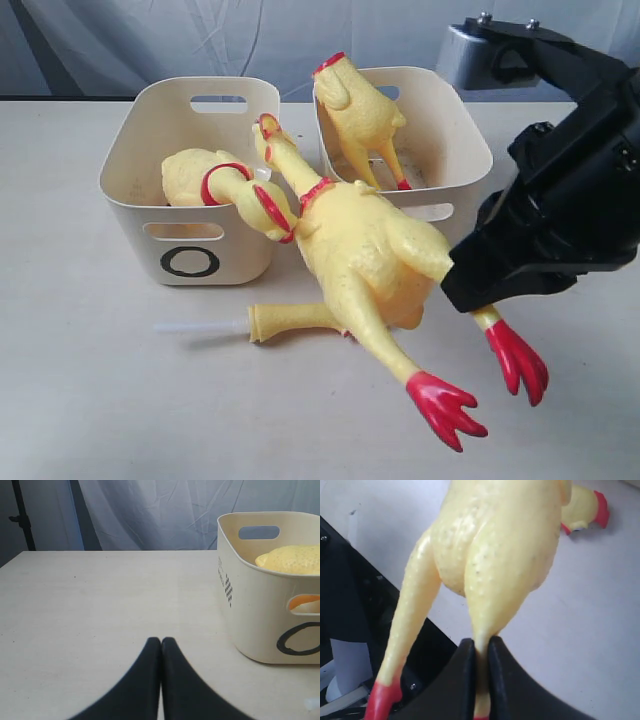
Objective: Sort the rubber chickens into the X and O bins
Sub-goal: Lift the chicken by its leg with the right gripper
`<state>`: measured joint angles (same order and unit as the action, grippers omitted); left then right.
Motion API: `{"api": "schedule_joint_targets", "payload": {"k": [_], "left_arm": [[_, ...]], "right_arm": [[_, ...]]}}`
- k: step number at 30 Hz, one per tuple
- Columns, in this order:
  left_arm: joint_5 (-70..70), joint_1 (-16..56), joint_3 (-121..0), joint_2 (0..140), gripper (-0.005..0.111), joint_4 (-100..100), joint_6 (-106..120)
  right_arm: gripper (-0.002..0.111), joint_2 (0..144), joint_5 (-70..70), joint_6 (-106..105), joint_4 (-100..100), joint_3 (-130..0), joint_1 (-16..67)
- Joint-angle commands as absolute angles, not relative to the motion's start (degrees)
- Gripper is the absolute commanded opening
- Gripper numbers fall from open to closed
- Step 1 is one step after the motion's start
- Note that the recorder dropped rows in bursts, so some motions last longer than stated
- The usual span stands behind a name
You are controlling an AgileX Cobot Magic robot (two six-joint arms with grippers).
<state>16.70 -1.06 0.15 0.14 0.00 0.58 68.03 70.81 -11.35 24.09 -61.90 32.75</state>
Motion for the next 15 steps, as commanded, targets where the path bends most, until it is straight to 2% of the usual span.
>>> {"api": "schedule_joint_targets", "payload": {"k": [1,9,15], "left_arm": [[16.26,-1.13,0.00,0.00,0.000,0.00,0.55],[16.26,-1.13,0.00,0.00,0.000,0.00,0.55],[16.26,-1.13,0.00,0.00,0.000,0.00,0.55]], "right_arm": [[-0.001,66.29,69.96,-10.46,23.11,-62.08,32.62],[-0.001,65.59,69.96,-8.13,18.11,-63.57,32.62],[-0.001,65.80,69.53,-5.08,15.43,-72.40,32.62]]}}
